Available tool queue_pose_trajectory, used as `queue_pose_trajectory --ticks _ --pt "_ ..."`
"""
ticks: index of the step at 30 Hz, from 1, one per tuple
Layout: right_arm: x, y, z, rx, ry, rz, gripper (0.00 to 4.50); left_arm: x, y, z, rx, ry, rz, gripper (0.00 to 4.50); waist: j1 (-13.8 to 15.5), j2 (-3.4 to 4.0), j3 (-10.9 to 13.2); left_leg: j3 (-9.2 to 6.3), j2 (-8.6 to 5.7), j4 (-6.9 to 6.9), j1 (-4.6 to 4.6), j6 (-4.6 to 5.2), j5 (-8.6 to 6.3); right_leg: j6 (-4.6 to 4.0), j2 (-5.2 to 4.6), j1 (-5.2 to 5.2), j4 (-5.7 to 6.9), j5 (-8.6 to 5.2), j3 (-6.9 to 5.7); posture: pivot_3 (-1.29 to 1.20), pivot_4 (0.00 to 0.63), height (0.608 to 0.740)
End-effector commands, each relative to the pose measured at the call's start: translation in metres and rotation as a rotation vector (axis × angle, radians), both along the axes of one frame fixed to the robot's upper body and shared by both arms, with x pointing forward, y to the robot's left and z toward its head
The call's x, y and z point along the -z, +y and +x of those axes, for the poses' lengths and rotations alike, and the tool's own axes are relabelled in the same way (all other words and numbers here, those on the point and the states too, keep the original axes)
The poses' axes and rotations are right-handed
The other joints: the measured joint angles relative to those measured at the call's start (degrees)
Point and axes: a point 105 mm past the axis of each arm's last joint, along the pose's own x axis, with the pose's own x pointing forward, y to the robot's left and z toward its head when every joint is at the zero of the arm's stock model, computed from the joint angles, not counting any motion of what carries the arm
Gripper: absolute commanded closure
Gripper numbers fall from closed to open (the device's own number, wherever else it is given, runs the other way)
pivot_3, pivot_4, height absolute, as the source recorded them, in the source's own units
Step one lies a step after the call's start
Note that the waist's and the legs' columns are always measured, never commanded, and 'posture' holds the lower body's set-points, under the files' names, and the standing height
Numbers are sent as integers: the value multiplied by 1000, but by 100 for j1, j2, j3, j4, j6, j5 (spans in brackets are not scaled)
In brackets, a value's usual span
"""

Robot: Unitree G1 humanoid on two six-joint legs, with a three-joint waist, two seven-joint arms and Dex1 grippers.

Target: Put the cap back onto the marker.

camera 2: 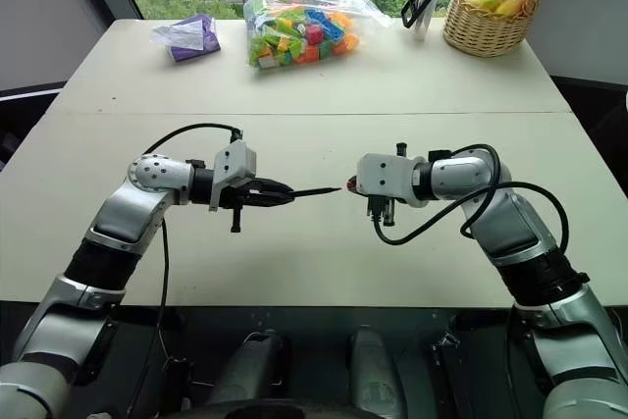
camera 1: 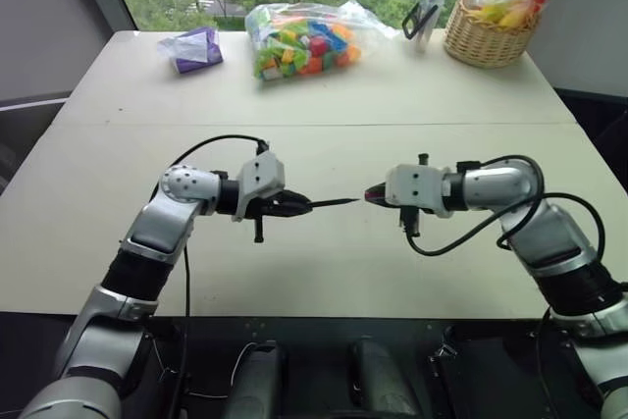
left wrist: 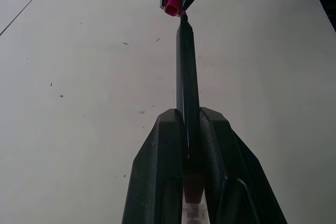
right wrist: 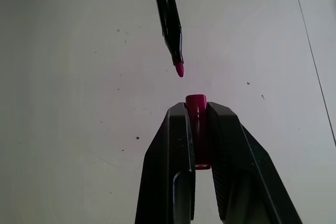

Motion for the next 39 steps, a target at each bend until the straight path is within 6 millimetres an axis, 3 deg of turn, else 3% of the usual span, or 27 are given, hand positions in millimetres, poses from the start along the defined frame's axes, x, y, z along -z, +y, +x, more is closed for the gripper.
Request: queue_pose_trajectory --ticks 1,39 --pt "-16 3 -4 -18 -38 34 4437 -12 -3 0 23 -48 -12 4500 1 0 0 0 0 0 0 0 0 0 0 0 0 0 0 0 150 740" --pt "-13 21 -14 -76 -10 53 4437 -11 -9 -5 39 -39 -27 4500 1 0 0 0 0 0 0 0 0 0 0 0 0 0 0 0 150 740"
